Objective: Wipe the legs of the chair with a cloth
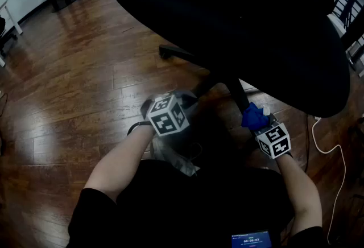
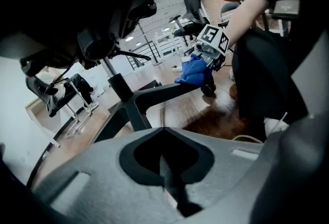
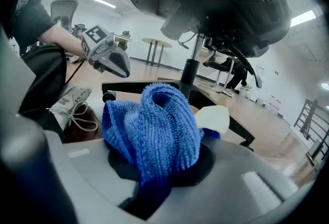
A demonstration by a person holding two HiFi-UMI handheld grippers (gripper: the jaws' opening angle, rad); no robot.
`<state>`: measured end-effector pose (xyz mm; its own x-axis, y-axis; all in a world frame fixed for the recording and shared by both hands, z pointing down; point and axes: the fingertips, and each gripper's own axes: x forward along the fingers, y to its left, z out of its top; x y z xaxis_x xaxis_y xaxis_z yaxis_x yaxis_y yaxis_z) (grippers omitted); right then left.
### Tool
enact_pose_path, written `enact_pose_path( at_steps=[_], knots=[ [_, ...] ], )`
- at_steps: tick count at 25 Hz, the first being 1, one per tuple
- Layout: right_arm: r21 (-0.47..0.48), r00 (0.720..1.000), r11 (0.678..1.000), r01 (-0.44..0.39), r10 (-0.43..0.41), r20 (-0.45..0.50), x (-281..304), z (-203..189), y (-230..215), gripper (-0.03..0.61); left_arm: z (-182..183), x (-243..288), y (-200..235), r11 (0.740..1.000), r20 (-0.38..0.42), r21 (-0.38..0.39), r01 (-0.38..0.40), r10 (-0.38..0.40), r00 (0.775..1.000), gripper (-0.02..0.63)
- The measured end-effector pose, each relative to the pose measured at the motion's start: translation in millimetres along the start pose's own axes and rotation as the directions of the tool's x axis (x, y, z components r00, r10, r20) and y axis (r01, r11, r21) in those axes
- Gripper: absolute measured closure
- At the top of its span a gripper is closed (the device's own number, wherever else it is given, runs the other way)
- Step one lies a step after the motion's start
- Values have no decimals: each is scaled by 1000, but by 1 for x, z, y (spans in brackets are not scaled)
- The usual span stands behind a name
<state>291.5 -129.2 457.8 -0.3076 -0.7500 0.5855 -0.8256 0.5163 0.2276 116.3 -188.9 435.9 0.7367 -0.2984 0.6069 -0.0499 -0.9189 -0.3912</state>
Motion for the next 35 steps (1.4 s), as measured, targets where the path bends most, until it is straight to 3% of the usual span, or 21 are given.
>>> enact_pose_path(
  at_steps=[4,7,11,16,21,25,30,35],
  knots=[
    [-48,999,998,27,-25,40,42,49,-24,500,-7,7,5,1000,-7,-27,-6,5,1000,614],
    [-163,996,983,81,-73,53,73,84,-35,502,-9,11,8,999,-12,-31,-22,22,1000,614],
    [-240,993,964,117,-105,63,90,103,-40,502,-17,14,10,999,-24,-38,-20,19,1000,614],
    [-253,997,965,70,-60,47,71,80,-21,505,-23,18,5,1000,-51,-11,-14,13,999,614],
    [-354,989,925,-135,104,-105,17,5,33,503,-31,21,-9,999,-101,37,23,-19,995,614],
    [-291,968,928,-232,189,-168,-28,-43,51,505,-34,23,-11,998,-131,53,28,-21,991,614],
    [-293,966,929,-227,175,-192,-31,-52,54,505,-31,18,-6,999,-119,32,6,-2,993,614],
    [-312,980,934,-176,136,-143,5,-13,34,506,-29,14,7,999,-90,-3,-32,32,995,614]
  ],
)
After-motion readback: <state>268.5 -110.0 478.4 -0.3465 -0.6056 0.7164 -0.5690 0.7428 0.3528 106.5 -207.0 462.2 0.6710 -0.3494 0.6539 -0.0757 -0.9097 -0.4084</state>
